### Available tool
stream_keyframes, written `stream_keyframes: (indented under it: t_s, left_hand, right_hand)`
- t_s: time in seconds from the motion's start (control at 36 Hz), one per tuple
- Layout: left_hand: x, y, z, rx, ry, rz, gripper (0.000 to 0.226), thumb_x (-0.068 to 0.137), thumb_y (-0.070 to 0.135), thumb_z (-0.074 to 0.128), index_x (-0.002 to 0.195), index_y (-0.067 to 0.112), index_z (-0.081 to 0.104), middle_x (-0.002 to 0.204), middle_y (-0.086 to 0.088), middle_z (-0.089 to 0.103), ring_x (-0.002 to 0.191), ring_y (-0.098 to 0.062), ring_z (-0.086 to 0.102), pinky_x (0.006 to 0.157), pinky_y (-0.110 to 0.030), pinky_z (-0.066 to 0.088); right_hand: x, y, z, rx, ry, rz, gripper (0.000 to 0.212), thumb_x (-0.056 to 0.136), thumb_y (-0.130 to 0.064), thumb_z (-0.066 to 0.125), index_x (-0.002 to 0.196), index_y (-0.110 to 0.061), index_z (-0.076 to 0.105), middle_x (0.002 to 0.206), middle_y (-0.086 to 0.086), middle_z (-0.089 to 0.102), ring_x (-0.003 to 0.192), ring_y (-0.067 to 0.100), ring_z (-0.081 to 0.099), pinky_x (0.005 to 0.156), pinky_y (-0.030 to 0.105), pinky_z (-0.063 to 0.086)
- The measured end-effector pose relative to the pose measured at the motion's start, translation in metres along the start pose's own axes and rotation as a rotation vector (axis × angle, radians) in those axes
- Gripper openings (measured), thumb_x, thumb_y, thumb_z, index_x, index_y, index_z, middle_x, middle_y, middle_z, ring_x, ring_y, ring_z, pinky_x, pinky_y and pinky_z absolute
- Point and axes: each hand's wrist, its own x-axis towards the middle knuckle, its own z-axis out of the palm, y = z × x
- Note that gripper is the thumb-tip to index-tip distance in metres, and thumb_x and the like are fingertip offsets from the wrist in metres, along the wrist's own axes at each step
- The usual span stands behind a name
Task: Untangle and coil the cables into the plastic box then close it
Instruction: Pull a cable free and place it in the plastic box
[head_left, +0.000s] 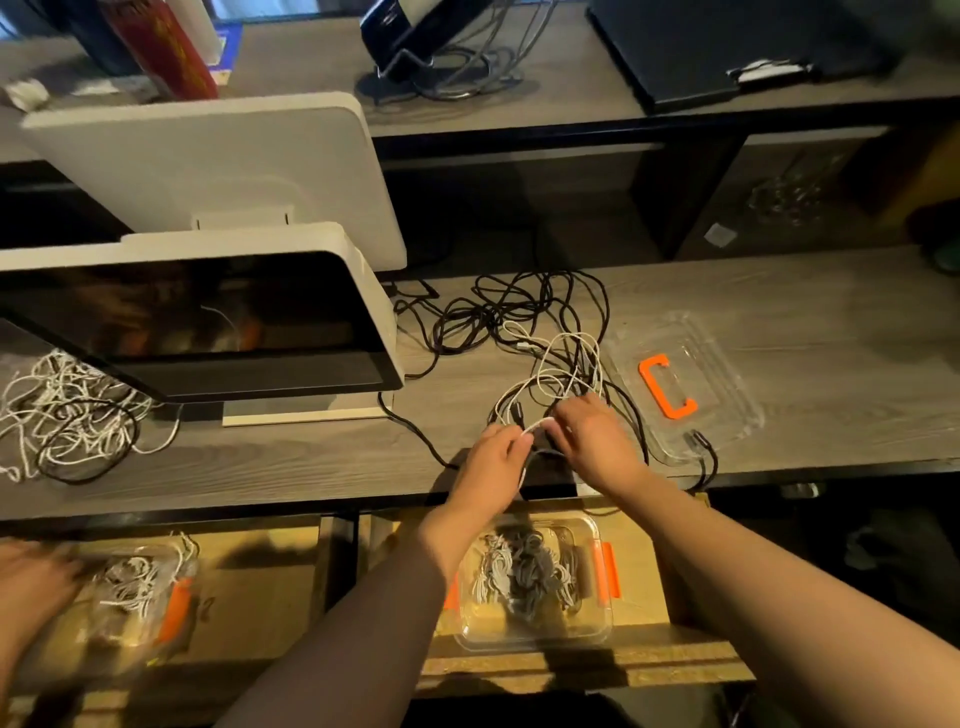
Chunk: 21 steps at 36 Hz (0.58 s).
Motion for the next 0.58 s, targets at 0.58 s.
stream_keyframes:
  t_s: [0.58]
  left_hand:
    - [-0.076, 0.069, -0.046, -0.392, 0.311, 0.058, 0.035, 0.102, 0.039, 0.051, 0.077, 0.015, 0.052, 0.063, -0.001, 0.041, 0.058, -0.015, 0.041, 0.061, -0.032, 0.042]
  right_hand:
    - [0.008, 0.04, -0.161, 0.719, 0.193, 0.37, 0.029, 0.102, -0.021, 0.053, 0.09, 0.003, 0.063, 0.065, 0.008, 0.054, 0.059, 0.017, 0.052, 0.056, 0.029, 0.049]
